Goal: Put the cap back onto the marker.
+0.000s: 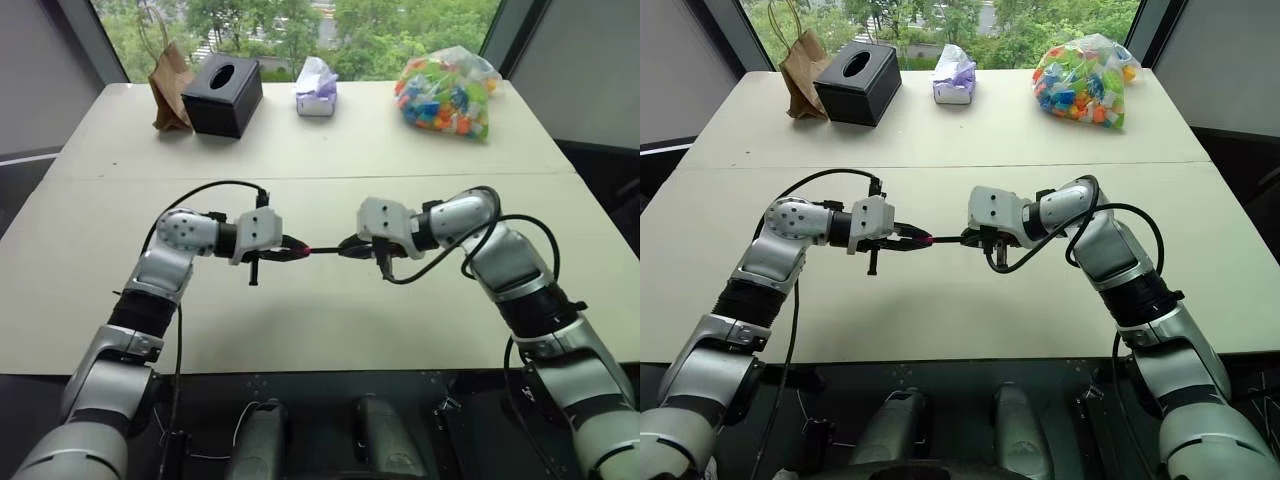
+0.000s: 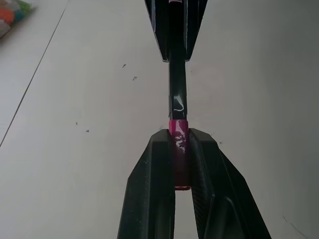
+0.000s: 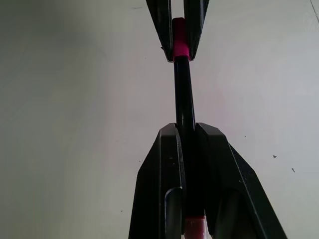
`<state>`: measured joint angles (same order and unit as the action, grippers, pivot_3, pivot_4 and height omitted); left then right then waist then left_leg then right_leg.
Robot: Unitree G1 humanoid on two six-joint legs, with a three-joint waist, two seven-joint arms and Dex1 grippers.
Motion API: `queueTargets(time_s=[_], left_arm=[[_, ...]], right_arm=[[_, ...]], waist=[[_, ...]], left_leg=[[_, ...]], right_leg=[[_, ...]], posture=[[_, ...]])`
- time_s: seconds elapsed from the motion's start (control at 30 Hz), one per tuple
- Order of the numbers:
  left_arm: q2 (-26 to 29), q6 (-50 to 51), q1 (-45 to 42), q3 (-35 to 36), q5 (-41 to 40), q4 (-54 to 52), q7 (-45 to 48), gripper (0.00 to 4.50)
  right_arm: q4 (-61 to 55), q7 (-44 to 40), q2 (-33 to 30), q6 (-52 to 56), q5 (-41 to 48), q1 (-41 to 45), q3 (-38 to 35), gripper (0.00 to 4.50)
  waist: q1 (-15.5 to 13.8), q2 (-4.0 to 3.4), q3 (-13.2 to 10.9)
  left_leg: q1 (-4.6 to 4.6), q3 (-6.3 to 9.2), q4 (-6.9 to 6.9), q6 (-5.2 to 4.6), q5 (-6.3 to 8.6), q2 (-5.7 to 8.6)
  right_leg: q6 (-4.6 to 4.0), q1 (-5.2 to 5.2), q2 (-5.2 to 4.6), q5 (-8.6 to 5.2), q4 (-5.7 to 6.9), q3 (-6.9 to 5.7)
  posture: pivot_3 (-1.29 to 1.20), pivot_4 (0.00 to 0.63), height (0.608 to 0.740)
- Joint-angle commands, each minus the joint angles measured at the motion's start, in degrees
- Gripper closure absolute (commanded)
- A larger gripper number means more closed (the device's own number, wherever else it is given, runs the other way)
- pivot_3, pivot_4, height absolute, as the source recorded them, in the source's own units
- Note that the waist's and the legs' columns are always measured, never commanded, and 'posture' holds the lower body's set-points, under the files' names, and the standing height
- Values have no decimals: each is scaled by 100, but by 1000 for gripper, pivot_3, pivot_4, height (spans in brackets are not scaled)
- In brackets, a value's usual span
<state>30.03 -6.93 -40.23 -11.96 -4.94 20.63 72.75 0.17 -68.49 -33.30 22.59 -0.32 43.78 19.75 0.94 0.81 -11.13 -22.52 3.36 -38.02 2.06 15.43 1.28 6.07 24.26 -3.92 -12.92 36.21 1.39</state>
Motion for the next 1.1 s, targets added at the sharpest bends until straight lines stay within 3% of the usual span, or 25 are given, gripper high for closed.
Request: queueTargets(time_s=[0.03, 0.67, 1.1], left_arm=[[-180, 21, -279, 160, -230, -214, -166, 4500], [-185, -7, -398, 148, 75, -143, -246, 4500], [-296, -1160, -443, 185, 255, 217, -381, 4500]], right_arm=[[-156, 108, 293, -269, 20, 141, 150, 4474], [-203, 45, 439, -559, -292, 147, 334, 4474], [-491, -284, 503, 179, 14, 54, 226, 4474]], waist=[[0, 0, 0], [0, 0, 0], [-5, 0, 0]], left_leg=[[0, 0, 0, 0, 0, 0], [0, 0, 0, 0, 0, 0], [0, 1, 0, 0, 0, 0]], right_leg=[[0, 0, 0, 0, 0, 0], [0, 0, 1, 0, 0, 0], [0, 0, 1, 0, 0, 0]], posture=[[0, 150, 740], [0, 150, 740], [0, 150, 740]])
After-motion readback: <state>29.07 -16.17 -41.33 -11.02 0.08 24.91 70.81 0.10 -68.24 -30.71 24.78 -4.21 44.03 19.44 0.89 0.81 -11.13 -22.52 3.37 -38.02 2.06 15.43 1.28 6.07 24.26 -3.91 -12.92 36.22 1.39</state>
